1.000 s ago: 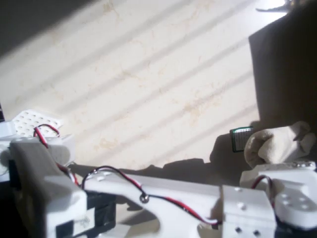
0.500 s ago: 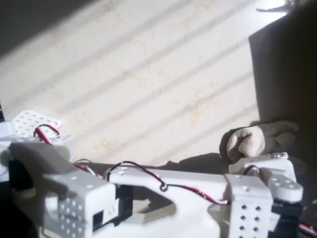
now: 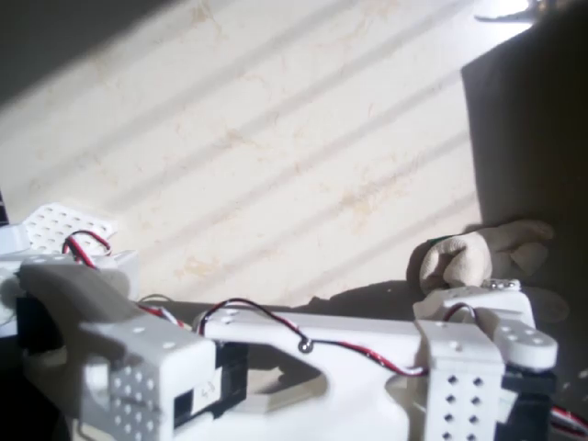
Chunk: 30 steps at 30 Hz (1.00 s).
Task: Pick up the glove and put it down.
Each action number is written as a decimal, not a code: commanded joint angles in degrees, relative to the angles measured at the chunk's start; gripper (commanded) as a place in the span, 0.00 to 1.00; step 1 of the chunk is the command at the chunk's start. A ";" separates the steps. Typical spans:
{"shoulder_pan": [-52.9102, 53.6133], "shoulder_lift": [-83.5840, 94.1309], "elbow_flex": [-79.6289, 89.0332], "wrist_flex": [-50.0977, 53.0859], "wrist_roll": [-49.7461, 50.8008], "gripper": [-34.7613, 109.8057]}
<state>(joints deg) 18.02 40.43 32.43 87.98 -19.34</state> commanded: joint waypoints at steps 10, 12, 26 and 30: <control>-2.81 20.13 -0.53 2.99 0.26 0.42; -5.01 22.41 -0.53 4.83 0.35 0.42; -26.54 16.52 -1.05 4.04 7.47 0.42; -26.63 10.99 -1.05 0.53 7.47 0.42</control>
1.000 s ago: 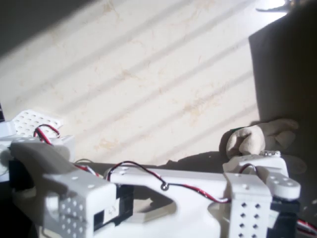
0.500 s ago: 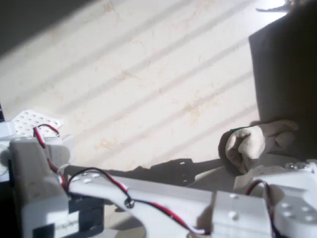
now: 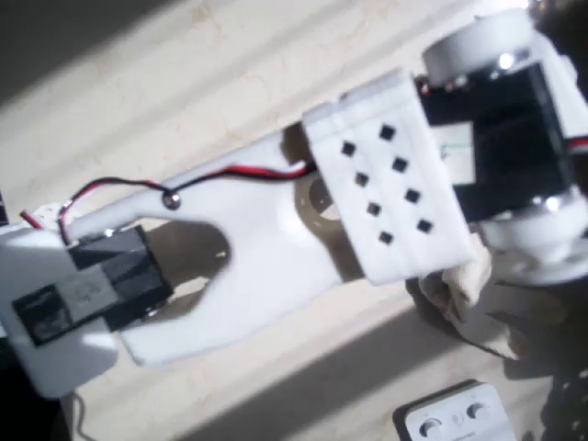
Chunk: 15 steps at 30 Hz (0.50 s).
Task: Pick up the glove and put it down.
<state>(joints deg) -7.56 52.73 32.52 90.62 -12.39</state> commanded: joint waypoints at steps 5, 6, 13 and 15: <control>-0.62 -8.26 -0.62 -6.15 0.53 0.42; -0.62 -9.76 -0.62 -6.68 0.53 0.42; -0.79 -14.41 -1.14 -7.47 0.26 0.39; -0.88 -14.41 -1.14 -7.56 -0.09 0.35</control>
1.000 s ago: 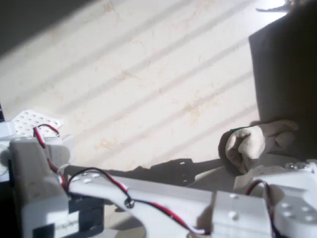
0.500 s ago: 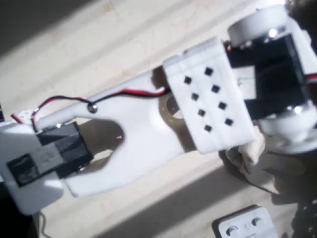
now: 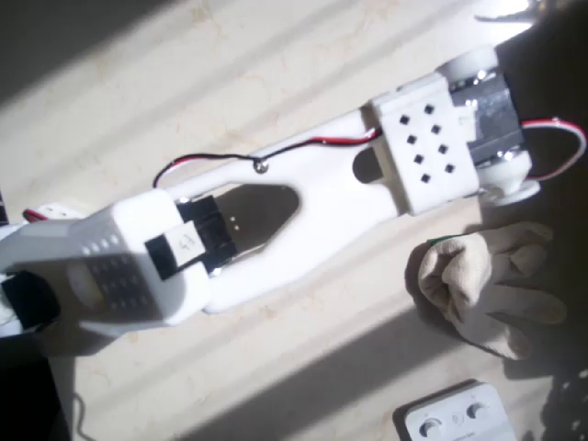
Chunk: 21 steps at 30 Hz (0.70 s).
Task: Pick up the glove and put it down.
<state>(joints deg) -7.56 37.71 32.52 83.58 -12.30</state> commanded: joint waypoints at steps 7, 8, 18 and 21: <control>-0.62 0.62 -0.70 -2.11 -0.35 0.24; -0.53 0.62 -0.70 -2.11 -0.35 0.24; -0.26 1.23 -1.14 -1.85 0.26 0.25; -0.26 1.23 -1.14 -1.49 0.26 0.25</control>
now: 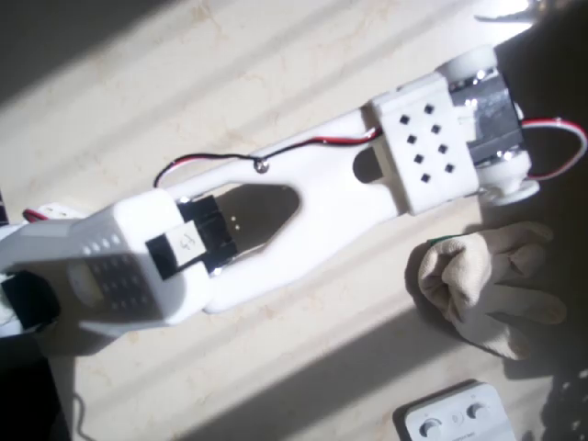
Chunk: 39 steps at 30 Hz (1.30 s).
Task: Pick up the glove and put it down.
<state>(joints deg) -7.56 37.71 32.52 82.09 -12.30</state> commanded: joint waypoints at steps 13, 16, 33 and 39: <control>-0.26 9.84 1.49 -0.79 0.18 0.25; -0.26 17.93 9.49 -4.92 0.00 0.25; -0.09 81.12 84.81 -37.00 -0.26 0.25; -0.18 101.07 103.10 -36.47 0.09 0.25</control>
<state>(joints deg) -7.56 128.85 129.55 45.88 -12.30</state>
